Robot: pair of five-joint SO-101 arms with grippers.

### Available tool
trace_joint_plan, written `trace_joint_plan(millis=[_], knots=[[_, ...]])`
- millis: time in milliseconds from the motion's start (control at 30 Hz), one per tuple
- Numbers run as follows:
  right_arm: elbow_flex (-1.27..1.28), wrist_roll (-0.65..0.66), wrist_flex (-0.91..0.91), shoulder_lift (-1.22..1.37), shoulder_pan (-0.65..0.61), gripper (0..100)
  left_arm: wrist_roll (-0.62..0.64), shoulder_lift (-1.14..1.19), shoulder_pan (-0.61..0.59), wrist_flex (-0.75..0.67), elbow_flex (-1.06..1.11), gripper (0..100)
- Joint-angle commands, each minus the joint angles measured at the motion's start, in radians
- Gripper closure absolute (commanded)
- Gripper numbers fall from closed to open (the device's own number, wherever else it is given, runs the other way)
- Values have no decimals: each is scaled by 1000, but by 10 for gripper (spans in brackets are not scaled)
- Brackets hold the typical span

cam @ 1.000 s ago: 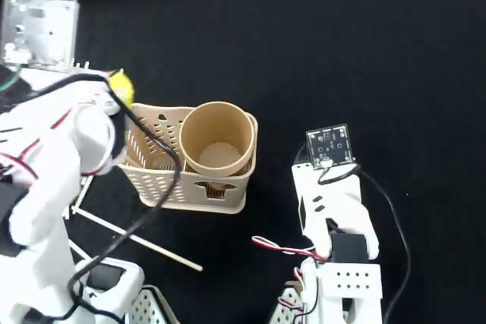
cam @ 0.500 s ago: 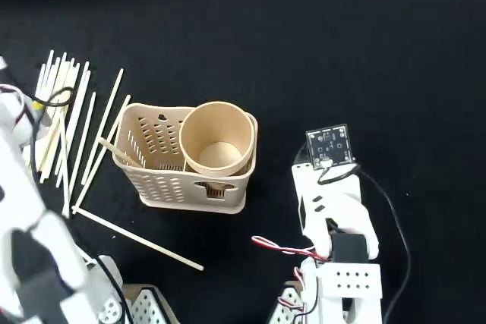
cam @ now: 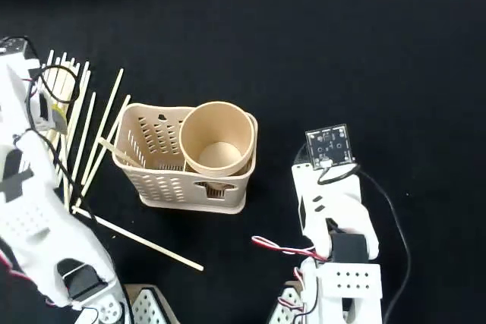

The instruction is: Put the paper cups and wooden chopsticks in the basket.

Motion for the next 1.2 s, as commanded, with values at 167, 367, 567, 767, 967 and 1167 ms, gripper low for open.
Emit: trace_joint_plan(millis=[167, 367, 567, 767, 967, 1167], knots=[[-12, 6, -6, -8, -9, 985, -14, 298, 8, 71, -400, 874], [-12, 6, -8, -8, -9, 985, -34, 420, 12, 167, -533, 974], [-12, 6, -8, -8, -9, 985, -89, 473, 36, 328, -679, 971], [-10, 6, -8, -8, -9, 985, -87, 440, 18, 339, -707, 971], [-10, 6, -9, -8, -9, 985, -15, 333, 12, 342, -638, 971], [-12, 6, -9, -8, -9, 985, 114, -35, 19, 342, -357, 971]])
